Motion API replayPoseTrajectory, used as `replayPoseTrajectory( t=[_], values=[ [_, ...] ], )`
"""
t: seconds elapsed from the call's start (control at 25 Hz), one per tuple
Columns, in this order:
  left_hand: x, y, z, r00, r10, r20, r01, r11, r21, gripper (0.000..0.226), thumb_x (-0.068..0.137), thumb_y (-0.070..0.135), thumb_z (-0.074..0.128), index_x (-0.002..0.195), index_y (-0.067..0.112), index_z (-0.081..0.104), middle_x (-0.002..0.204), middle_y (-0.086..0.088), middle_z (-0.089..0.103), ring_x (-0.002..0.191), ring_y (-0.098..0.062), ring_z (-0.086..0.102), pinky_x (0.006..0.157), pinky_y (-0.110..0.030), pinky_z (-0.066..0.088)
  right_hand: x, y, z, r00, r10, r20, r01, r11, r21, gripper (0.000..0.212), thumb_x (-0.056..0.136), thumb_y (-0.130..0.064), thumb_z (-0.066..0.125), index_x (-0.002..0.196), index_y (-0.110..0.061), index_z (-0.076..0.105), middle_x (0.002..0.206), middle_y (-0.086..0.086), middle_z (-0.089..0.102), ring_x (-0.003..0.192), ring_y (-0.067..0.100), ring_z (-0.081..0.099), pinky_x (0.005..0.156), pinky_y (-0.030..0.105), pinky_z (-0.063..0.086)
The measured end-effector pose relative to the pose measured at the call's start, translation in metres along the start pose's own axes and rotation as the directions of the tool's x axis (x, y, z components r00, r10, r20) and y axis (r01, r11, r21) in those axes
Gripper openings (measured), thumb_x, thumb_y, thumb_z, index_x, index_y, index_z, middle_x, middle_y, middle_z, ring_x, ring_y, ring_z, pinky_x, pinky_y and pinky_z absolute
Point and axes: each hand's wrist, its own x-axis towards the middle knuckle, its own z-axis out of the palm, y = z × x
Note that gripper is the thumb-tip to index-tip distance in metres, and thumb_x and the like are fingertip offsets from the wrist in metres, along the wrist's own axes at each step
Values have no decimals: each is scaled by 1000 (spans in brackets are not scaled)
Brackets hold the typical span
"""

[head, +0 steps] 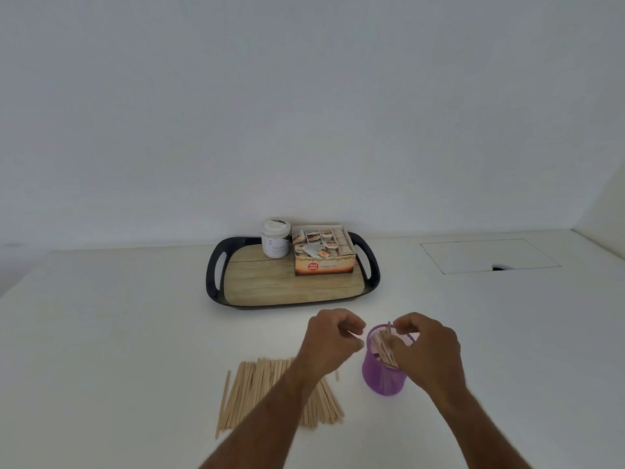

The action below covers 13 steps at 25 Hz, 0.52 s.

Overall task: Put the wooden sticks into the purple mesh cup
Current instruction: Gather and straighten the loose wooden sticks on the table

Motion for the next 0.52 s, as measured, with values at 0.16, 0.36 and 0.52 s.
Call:
replayPoseTrajectory(
  t=[0.16,0.36,0.52],
  values=[
    [-3,-23,-30,993,-82,-87,85,996,31,24,77,7,81,98,16,73,88,5,73,80,-7,70,75,-20,59,-11,-23,17,994,-103,-29,104,994,36,17,74,-23,81,88,-21,71,80,-12,70,72,8,64,68,19,49],
    [-11,-58,-56,948,-257,-187,299,919,256,20,72,22,85,85,20,70,82,7,70,76,-5,67,77,-25,58,-32,-52,57,957,-158,245,158,987,18,16,80,-36,74,93,-27,70,80,-14,70,66,-1,62,67,9,42],
    [-25,-76,-58,910,-384,-160,414,798,438,38,69,39,86,91,16,66,88,3,70,79,-12,67,71,-25,55,-36,-53,92,884,-58,464,145,978,-153,30,86,-46,63,105,-22,66,95,-10,71,83,7,67,74,15,49]
  ],
)
